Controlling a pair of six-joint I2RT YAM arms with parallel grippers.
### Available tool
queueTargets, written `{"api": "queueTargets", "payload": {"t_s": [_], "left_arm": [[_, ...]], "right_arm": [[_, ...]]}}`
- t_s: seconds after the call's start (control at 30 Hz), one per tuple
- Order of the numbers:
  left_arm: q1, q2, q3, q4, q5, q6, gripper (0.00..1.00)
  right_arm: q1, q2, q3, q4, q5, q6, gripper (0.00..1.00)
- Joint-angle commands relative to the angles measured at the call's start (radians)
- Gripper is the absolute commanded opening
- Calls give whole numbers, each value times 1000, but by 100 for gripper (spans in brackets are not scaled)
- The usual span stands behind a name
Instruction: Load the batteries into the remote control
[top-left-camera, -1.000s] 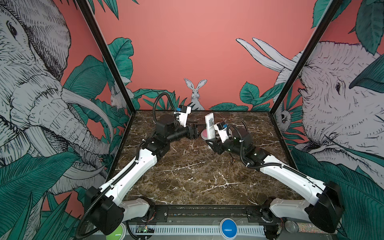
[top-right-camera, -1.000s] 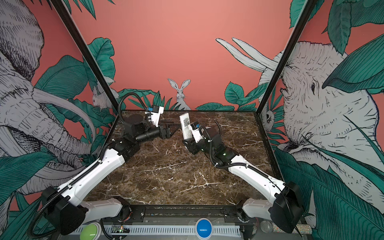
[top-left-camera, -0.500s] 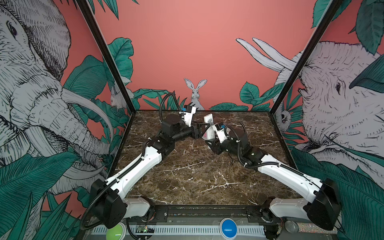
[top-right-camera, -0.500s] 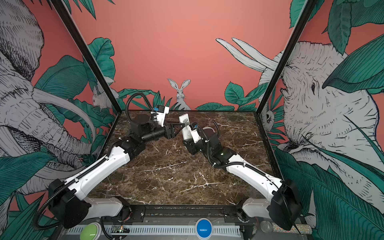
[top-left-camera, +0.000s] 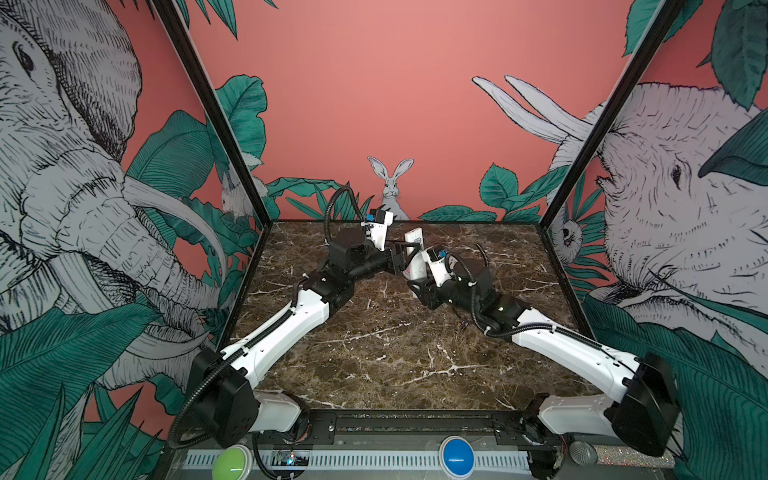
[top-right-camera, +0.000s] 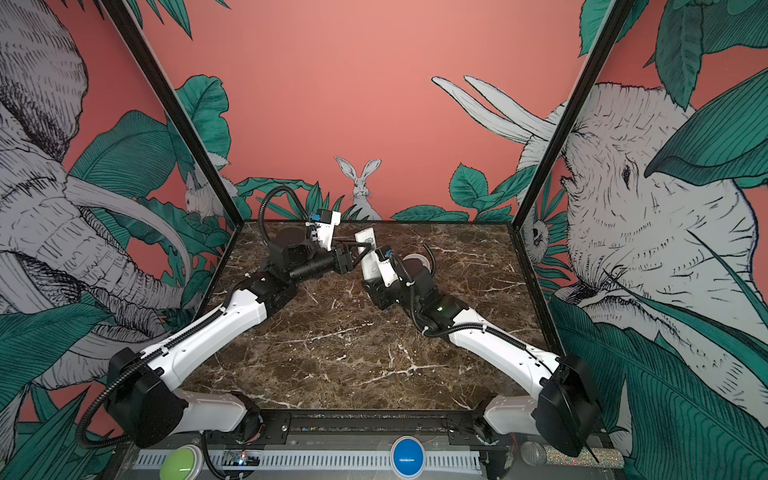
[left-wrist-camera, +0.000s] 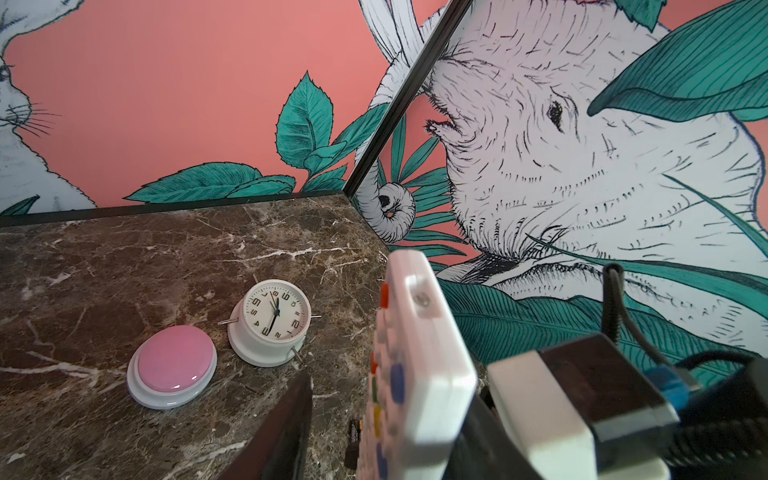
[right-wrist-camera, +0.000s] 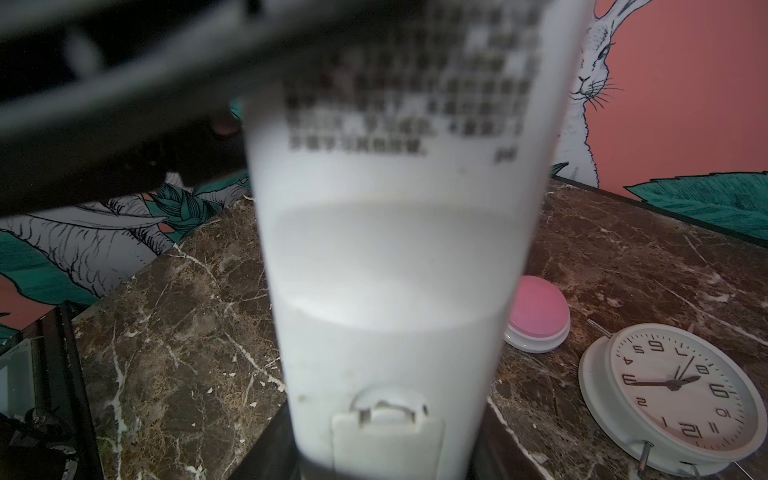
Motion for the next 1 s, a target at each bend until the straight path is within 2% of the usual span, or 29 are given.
{"api": "queueTargets", "payload": {"t_s": [0.0,0.2,0.67,0.97], "left_arm": [[-10,-2,15,39,-17,-15,51],[-12,21,12,35,-64,-37,43],[-13,58,0,53,-64,-62,35],[-13,52,-6,45,-62,-57,22]], "right_arm": [[12,2,9,70,17,8,0],[13,18,8,75,29,9,0],[17,42,4,110,20,21,0],[17,42,1,121,-12,21,0]]}}
